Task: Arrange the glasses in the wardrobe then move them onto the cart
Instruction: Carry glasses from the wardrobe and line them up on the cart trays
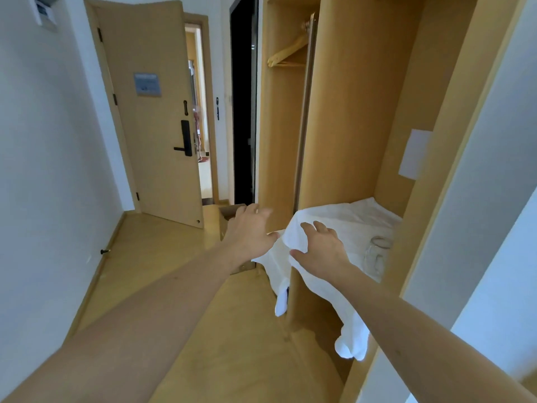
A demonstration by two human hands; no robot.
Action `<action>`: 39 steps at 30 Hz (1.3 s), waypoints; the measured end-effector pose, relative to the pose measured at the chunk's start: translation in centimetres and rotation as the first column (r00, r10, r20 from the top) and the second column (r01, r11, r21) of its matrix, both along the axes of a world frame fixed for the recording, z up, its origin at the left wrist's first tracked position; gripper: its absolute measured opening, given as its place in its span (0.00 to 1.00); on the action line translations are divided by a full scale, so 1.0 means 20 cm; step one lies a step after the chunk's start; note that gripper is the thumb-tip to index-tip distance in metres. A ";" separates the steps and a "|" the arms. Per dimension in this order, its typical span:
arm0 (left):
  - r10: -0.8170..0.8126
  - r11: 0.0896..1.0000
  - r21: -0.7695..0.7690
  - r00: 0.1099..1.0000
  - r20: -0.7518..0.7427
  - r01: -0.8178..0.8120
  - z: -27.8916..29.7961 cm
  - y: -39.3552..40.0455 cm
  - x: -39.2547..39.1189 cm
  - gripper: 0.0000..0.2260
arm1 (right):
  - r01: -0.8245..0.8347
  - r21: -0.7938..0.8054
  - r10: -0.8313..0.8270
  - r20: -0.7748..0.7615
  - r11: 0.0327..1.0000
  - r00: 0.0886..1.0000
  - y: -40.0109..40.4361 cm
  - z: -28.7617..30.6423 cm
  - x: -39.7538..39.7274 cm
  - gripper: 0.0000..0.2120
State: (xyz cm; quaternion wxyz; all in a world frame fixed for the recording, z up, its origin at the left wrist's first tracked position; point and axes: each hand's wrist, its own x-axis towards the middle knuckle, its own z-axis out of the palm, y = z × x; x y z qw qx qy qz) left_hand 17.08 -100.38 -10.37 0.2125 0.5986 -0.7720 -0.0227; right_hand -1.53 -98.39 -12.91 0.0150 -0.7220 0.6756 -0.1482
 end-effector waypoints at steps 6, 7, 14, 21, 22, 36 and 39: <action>-0.086 0.996 0.007 0.995 0.045 0.086 -0.04 -0.41 -0.16 0.29 | 0.076 -0.010 -0.075 0.042 0.997 0.996 -0.35 -0.07 -0.12 0.35; -0.104 0.995 0.011 0.993 0.061 0.104 -0.04 -0.49 -0.19 0.29 | 0.092 -0.011 -0.091 0.052 0.996 0.994 -0.42 -0.08 -0.14 0.35; -0.239 0.971 0.039 0.968 0.076 0.236 -0.07 -0.98 -0.48 0.27 | 0.227 0.016 -0.228 0.085 0.974 0.970 -0.79 -0.15 -0.35 0.36; -0.404 0.914 0.052 0.912 0.071 0.401 -0.15 -1.29 -0.79 0.27 | 0.394 0.074 -0.397 0.038 0.916 0.917 -0.95 -0.22 -0.59 0.35; -0.431 0.902 0.059 0.900 0.061 0.428 -0.17 -1.32 -0.83 0.28 | 0.416 0.085 -0.420 0.032 0.905 0.907 -0.96 -0.23 -0.62 0.35; -0.737 0.674 0.136 0.672 0.066 0.726 -0.32 -1.83 -1.25 0.31 | 0.708 0.180 -0.724 0.036 0.683 0.689 -1.19 -0.31 -0.74 0.34; -0.786 0.617 0.132 0.616 0.058 0.776 -0.31 -1.92 -1.30 0.31 | 0.759 0.187 -0.776 0.036 0.624 0.629 -1.24 -0.30 -0.73 0.34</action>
